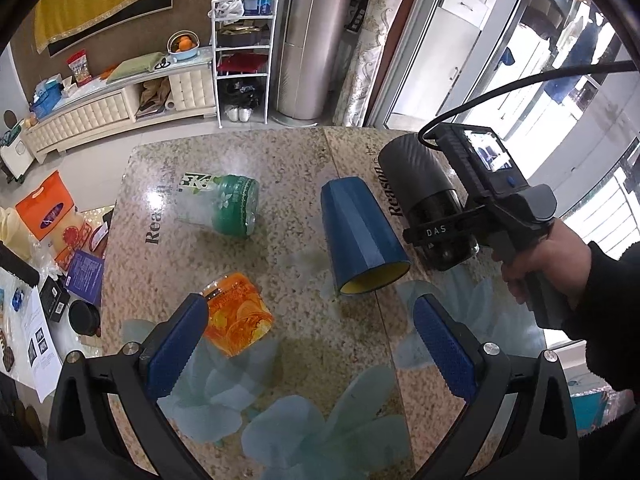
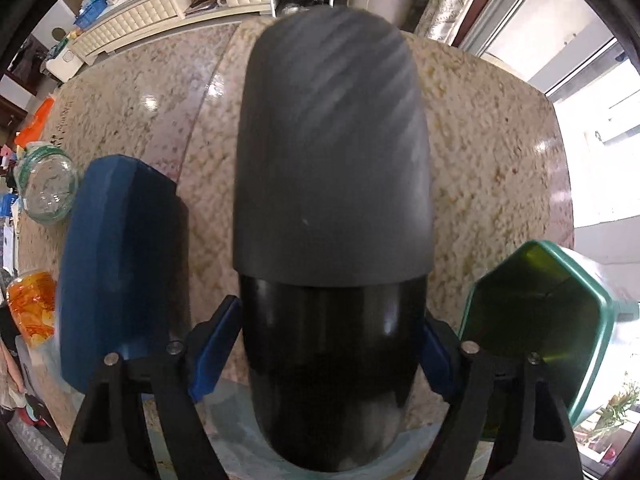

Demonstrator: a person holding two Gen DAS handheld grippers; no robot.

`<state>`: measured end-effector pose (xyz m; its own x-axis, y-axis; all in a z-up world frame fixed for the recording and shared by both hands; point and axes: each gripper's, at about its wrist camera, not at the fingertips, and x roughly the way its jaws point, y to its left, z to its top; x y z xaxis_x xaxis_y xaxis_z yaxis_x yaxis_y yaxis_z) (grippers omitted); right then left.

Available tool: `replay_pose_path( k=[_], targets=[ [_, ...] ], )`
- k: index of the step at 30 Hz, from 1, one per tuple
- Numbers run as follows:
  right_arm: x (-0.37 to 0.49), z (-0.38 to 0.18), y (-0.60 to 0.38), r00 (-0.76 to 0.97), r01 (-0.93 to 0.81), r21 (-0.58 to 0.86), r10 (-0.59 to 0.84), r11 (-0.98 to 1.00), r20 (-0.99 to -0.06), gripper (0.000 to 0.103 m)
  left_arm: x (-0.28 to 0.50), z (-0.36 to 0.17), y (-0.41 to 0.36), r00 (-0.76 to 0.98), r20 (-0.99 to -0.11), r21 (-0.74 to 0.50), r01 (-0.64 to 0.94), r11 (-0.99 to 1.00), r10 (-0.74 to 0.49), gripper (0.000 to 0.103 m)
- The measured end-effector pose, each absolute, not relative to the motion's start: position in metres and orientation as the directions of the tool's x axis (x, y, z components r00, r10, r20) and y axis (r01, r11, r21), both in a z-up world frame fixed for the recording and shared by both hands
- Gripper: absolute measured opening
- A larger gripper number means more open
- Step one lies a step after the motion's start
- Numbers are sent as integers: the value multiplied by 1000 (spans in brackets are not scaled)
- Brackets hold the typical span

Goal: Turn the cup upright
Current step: 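Move the right gripper to the black tumbler lying on its side and close around it, then lift the black tumbler with the right gripper and carry it toward the left gripper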

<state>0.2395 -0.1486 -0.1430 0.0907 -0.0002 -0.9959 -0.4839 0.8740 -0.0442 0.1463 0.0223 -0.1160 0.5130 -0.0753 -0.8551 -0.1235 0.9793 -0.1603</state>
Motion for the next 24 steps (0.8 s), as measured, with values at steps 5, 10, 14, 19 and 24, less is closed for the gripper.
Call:
replay_pose_path(
  k=[5,10,14,19,24],
  targets=[
    [236,-135,-159,73,-479,-16,21,878,-997,70,144,-120,26,506,-859,-169,-139,976,-76,103],
    [253,-139,-155,68,-458,-1,34,889,-997,69,140,-121,28,508,-858,-175,-149,973,-76,103],
    [236,-138,-155,53,-465,13,43,885,-998,69,136,-119,29,509,-857,-173,-142,975,-78,103],
    [214,-134,-175,51,-407,47,74,912,-996,69,132,-118,29,510,-856,-179,-133,975,-87,103],
    [187,-120,-189,46,-367,81,105,926,-993,69,124,-116,27,511,-854,-179,-113,977,-98,103]
  ],
)
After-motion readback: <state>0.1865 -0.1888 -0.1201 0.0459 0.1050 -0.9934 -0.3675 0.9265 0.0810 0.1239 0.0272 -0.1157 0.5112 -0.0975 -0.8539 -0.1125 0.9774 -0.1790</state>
